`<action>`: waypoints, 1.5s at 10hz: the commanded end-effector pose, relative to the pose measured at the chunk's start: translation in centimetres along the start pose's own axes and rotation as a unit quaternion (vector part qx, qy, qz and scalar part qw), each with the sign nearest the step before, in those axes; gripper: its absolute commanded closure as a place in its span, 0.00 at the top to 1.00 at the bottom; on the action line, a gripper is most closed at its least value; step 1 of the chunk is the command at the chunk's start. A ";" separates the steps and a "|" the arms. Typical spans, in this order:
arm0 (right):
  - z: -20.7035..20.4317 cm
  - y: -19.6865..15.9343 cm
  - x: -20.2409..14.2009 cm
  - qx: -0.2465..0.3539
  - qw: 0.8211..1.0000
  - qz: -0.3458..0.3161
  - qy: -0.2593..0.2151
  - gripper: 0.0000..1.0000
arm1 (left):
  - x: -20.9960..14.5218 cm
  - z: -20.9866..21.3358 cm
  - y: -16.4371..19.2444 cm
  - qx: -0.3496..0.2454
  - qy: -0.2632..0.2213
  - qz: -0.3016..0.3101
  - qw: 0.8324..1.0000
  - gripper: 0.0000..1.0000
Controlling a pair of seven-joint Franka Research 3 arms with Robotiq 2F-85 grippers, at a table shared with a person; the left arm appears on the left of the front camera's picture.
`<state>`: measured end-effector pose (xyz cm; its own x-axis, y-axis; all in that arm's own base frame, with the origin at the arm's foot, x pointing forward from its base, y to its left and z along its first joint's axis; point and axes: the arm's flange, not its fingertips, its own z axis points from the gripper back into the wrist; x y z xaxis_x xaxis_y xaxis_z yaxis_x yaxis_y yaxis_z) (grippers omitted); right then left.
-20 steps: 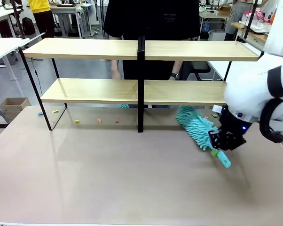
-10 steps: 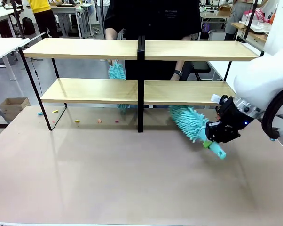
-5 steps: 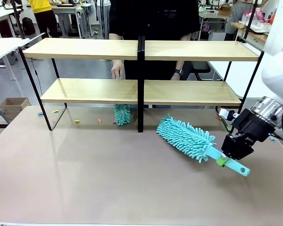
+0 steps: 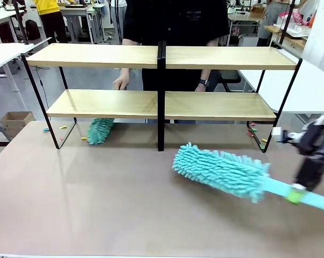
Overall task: Clean the shelves.
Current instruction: Clean another randomly selected level of the Shelf with the Duster.
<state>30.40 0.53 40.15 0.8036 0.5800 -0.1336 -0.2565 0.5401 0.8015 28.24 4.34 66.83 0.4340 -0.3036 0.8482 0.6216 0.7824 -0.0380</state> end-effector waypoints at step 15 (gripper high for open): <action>15.9 12.7 -19.5 -0.119 0.974 0.154 -0.116 0.13 | -0.1 0.0 0.0 0.000 0.000 0.000 1.000 1.00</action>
<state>20.17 -13.73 62.35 0.7666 0.5858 0.2630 -0.5995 0.5062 0.6200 28.23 4.33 66.83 0.4340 -0.3037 0.8482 0.6216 0.7824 -0.0379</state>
